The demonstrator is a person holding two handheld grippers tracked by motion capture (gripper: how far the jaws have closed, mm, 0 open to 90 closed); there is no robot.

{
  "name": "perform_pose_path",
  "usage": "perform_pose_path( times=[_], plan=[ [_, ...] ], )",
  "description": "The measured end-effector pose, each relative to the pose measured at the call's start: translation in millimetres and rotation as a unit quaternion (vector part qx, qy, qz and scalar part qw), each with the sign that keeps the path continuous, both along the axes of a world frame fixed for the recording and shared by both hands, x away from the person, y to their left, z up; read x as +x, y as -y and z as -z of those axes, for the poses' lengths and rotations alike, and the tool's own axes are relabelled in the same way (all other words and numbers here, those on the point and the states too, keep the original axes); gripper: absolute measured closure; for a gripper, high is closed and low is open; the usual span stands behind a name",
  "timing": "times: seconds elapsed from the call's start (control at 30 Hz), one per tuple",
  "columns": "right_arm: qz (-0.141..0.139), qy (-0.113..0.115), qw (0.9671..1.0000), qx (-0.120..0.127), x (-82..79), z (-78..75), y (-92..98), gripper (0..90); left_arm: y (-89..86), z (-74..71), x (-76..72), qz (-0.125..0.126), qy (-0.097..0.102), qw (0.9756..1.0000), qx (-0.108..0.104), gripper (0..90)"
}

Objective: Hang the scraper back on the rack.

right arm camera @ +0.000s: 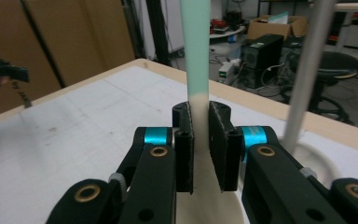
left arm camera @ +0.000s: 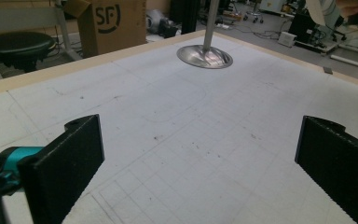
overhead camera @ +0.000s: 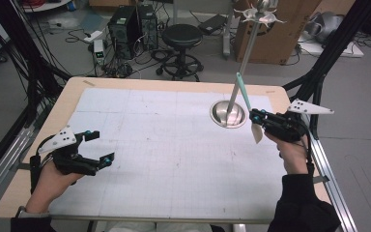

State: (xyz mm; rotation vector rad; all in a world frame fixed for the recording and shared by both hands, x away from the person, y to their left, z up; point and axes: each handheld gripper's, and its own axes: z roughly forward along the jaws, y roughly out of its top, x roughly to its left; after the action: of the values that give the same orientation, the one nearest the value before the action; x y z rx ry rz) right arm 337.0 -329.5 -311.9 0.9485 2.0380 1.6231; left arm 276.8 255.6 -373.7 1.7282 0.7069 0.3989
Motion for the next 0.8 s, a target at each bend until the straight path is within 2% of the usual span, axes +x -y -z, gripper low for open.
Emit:
perform_pose_path(
  times=[0.13, 0.23, 0.33, 0.4, 0.53, 0.67, 0.8],
  plan=[
    [0.005, 0.002, 1.0, 0.005, 7.5, -10.8, 12.4, 80.7, -0.3, 0.6, -0.3, -0.001, -0.002, 1.0, 0.0, 1.7],
    [0.015, -0.001, 0.9996, 0.024, 13.8, -17.2, 22.8, 80.7, -0.4, 0.5, -0.9, -0.001, -0.002, 1.0, 0.001, 1.7],
    [0.026, -0.002, 0.9992, 0.032, 18.7, -22.9, 30.5, 80.7, -1.3, 0.7, -1.5, -0.003, -0.002, 1.0, 0.0, 1.7],
    [0.026, 0.003, 0.999, 0.035, 20.7, -27.4, 33.8, 80.7, -1.8, 1.0, -1.8, -0.004, -0.002, 1.0, -0.001, 1.7],
    [0.045, 0.016, 0.998, 0.042, 24.5, -37.8, 39.9, 80.7, -2.6, 2.1, -2.7, -0.006, -0.004, 1.0, 0.0, 1.7],
    [0.056, 0.02, 0.9966, 0.057, 29.7, -44.9, 48.6, 80.7, -4.4, 2.3, -4.5, -0.008, -0.004, 1.0, 0.001, 1.7],
    [0.063, 0.03, 0.9957, 0.06, 34.5, -52.9, 54.5, 80.7, -8.2, 1.0, -7.3, -0.014, -0.003, 0.9999, -0.005, 1.7]
  ],
)
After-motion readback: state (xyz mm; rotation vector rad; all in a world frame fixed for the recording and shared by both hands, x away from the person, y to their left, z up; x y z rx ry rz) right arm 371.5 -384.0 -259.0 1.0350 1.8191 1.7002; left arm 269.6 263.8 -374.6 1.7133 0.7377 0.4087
